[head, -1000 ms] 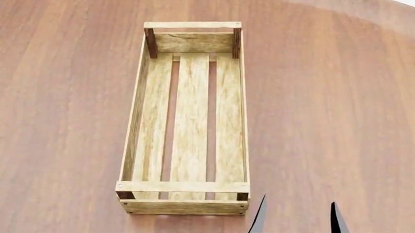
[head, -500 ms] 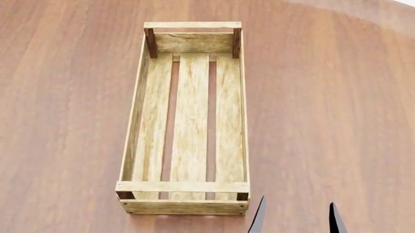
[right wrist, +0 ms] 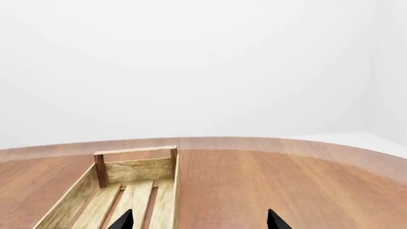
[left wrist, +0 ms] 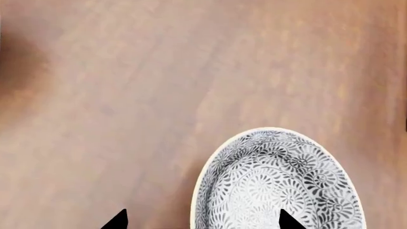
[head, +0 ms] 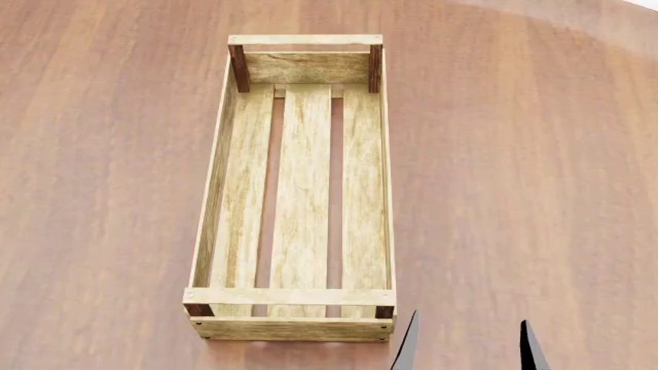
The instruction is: Stack the right bowl on the left bowl and place them in the tray.
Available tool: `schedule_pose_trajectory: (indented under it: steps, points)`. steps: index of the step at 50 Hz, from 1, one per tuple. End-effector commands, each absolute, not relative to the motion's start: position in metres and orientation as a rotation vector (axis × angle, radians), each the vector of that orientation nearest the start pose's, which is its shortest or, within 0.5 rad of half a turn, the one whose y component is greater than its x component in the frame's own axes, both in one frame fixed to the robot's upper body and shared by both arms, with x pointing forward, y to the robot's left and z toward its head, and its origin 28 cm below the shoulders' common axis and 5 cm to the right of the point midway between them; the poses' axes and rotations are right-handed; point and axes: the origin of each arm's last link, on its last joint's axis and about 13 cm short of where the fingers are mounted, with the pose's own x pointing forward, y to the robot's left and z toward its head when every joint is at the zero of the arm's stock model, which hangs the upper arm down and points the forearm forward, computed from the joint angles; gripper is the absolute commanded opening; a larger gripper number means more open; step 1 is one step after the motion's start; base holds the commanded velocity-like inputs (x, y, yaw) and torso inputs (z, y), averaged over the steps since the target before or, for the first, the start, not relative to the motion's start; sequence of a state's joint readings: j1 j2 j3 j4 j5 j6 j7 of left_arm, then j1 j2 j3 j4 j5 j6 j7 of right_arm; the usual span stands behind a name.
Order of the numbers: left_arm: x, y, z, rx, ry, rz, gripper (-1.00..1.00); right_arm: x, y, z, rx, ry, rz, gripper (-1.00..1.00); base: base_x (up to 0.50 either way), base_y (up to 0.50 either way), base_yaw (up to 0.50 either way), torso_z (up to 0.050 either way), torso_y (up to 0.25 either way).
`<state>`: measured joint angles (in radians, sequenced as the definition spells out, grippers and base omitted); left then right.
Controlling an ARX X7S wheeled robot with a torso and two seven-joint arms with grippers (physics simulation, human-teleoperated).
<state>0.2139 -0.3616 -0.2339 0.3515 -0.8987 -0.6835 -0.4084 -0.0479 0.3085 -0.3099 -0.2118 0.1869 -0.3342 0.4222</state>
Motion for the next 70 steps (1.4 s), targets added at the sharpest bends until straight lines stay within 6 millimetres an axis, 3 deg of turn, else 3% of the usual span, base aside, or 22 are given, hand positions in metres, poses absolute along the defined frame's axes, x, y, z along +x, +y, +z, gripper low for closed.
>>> schedule_pose_trajectory:
  steps: [1, 29, 30, 50, 59, 70]
  points:
    - [0.148, 0.283, 0.036, -0.383, 0.527, 0.287, 1.00, 0.193, -0.095, 0.063, 0.049, -0.415, -0.045, 1.00, 0.00, 0.00, 0.00, 0.000, 0.000]
    - [0.151, 0.283, 0.028, -0.356, 0.519, 0.285, 1.00, 0.192, -0.094, 0.061, 0.050, -0.412, -0.046, 1.00, 0.00, 0.00, 0.00, 0.000, 0.000]
    - [0.151, 0.283, 0.028, -0.354, 0.518, 0.282, -1.00, 0.192, -0.094, 0.060, 0.050, -0.411, -0.046, 1.00, 0.00, 0.00, 0.00, 0.000, 0.000]
    - [0.150, 0.282, 0.030, -0.315, 0.490, 0.267, -1.00, 0.192, -0.093, 0.060, 0.049, -0.408, -0.040, 1.00, 0.00, 0.00, 0.00, 0.000, 0.000]
    - [0.157, 0.282, 0.047, -0.225, 0.381, 0.231, -1.00, 0.192, -0.093, 0.061, 0.050, -0.409, -0.036, 1.00, 0.00, 0.00, 0.00, 0.000, 0.000]
    - [0.180, 0.286, 0.077, -0.076, 0.187, 0.200, -1.00, 0.193, -0.094, 0.062, 0.055, -0.413, -0.038, 1.00, 0.00, 0.00, 0.00, 0.000, 0.000]
